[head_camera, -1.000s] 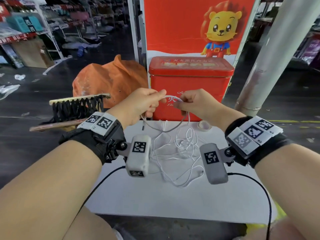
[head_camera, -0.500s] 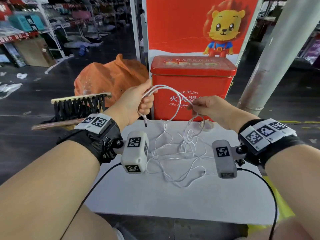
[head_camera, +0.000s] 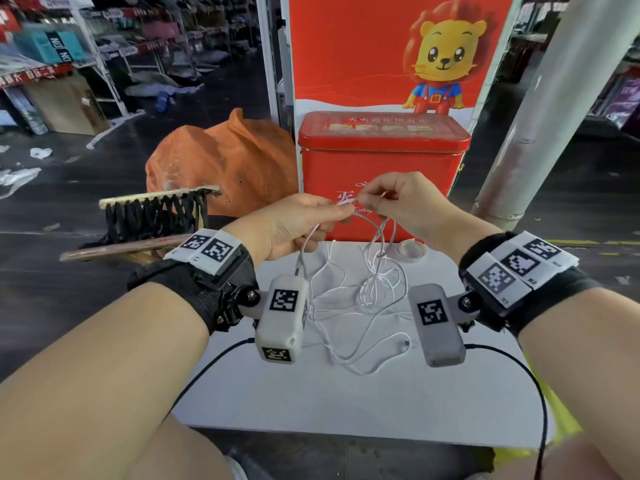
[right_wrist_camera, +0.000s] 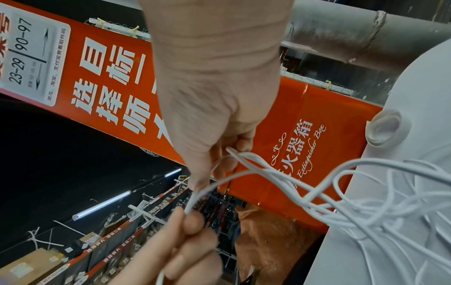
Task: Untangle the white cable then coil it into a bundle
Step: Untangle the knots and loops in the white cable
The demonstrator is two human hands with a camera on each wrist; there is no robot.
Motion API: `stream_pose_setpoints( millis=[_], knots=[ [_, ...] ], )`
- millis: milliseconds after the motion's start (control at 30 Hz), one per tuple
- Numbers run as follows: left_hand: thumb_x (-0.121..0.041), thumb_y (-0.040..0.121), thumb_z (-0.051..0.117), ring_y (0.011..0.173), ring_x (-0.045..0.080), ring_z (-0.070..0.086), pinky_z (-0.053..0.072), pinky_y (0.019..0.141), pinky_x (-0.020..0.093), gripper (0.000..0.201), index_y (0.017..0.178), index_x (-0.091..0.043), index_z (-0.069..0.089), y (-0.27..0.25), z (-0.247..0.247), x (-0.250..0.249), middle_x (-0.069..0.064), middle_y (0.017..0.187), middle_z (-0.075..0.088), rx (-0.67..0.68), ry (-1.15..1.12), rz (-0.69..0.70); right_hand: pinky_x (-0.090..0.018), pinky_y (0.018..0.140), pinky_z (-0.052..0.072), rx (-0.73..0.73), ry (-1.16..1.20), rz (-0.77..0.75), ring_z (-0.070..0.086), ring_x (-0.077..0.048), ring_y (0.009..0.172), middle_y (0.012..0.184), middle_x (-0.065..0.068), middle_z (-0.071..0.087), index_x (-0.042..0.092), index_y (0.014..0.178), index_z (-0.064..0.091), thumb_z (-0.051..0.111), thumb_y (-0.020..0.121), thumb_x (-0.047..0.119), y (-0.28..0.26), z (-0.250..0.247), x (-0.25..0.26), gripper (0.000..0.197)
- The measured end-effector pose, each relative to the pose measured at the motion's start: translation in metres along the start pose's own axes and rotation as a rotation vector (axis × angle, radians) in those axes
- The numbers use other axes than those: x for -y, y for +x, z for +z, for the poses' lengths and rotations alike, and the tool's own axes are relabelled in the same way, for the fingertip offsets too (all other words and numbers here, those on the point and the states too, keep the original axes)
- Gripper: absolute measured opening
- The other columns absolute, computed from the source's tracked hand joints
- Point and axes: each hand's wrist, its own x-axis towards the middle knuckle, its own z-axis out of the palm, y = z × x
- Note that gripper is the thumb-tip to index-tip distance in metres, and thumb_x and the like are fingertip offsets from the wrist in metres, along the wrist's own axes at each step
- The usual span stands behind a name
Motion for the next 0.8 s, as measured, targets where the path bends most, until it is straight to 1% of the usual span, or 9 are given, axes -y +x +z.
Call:
stream_pose_setpoints(
  millis=[67,133,233,333,400,467,567,700,800],
  knots=[
    [-0.024,0.094,0.057,0.045,0.004,0.029,0.023,0.039,0.014,0.022,0.074,-0.013,0.057,0.001,0.001,-0.001,-0.007,0.055,0.037,-0.002,-0.042,0.031,-0.018,0.061,0.045,0.044,-0.011,0.034,0.053,-0.005,0.055,0.064,0.009,0.059,0.011,0.092,0.07,0.062,0.09,0.022,0.0,0.0,-0.002,0.014],
    [-0.026,0.099,0.048,0.047,0.006,0.033,0.027,0.044,0.016,0.028,0.075,-0.012,0.054,0.002,0.002,-0.002,-0.006,0.055,0.038,0.004,-0.119,0.048,-0.024,0.062,0.043,0.132,0.024,0.092,0.051,-0.012,0.059,0.06,0.005,0.059,0.013,0.092,0.072,0.056,0.094,0.03,-0.001,-0.001,-0.002,0.023],
    [-0.028,0.101,0.044,0.047,0.009,0.042,0.037,0.047,0.019,0.029,0.076,-0.013,0.05,0.001,0.003,-0.004,-0.005,0.052,0.042,-0.027,-0.166,0.045,-0.021,0.064,0.042,0.212,0.082,0.136,0.05,-0.01,0.064,0.075,-0.001,0.071,0.026,0.087,0.074,0.054,0.091,0.045,-0.003,-0.004,-0.002,0.028],
    [-0.031,0.1,0.044,0.036,0.004,0.029,0.023,0.035,0.015,0.028,0.079,-0.014,0.049,-0.001,0.002,-0.005,-0.007,0.049,0.032,-0.06,-0.164,0.054,-0.017,0.064,0.042,0.237,-0.048,0.103,0.051,-0.004,0.062,0.079,-0.001,0.071,0.015,0.081,0.072,0.056,0.092,0.038,-0.002,-0.005,-0.002,0.03],
    [-0.031,0.099,0.046,0.034,0.002,0.022,0.015,0.034,0.015,0.027,0.082,-0.011,0.053,-0.001,0.0,-0.007,-0.008,0.046,0.028,-0.078,-0.177,0.068,-0.018,0.065,0.042,0.213,-0.089,0.103,0.051,-0.005,0.062,0.075,-0.001,0.07,0.015,0.073,0.068,0.054,0.094,0.031,-0.002,-0.006,-0.003,0.03],
    [-0.031,0.099,0.047,0.033,0.003,0.022,0.019,0.036,0.016,0.029,0.081,-0.01,0.054,0.0,-0.002,-0.008,-0.008,0.043,0.026,-0.094,-0.207,0.063,-0.023,0.066,0.043,0.148,-0.021,0.114,0.052,-0.011,0.063,0.064,0.005,0.067,0.018,0.071,0.066,0.054,0.095,0.028,-0.002,-0.007,-0.005,0.029],
    [-0.035,0.098,0.047,0.036,0.006,0.026,0.034,0.044,0.02,0.033,0.072,-0.015,0.049,0.001,-0.007,-0.007,-0.008,0.044,0.026,-0.102,-0.229,0.038,-0.028,0.067,0.043,0.077,0.114,0.149,0.052,-0.019,0.067,0.059,0.007,0.067,0.017,0.075,0.068,0.053,0.095,0.029,-0.004,-0.011,-0.006,0.028],
    [-0.039,0.098,0.046,0.036,0.003,0.019,0.017,0.033,0.015,0.04,0.063,-0.019,0.04,0.001,-0.008,-0.009,-0.009,0.048,0.023,-0.084,-0.253,-0.007,-0.029,0.068,0.044,0.118,0.149,0.187,0.051,-0.015,0.066,0.062,0.007,0.069,0.018,0.08,0.069,0.053,0.095,0.031,-0.007,-0.012,-0.008,0.025],
    [-0.041,0.097,0.047,0.036,0.004,0.017,0.013,0.031,0.015,0.044,0.06,-0.021,0.034,0.002,-0.007,-0.012,-0.009,0.049,0.022,-0.117,-0.267,0.002,-0.024,0.068,0.044,0.133,0.14,0.189,0.051,-0.016,0.071,0.069,0.009,0.071,0.02,0.083,0.072,0.058,0.092,0.03,-0.008,-0.017,-0.011,0.019]
  ],
)
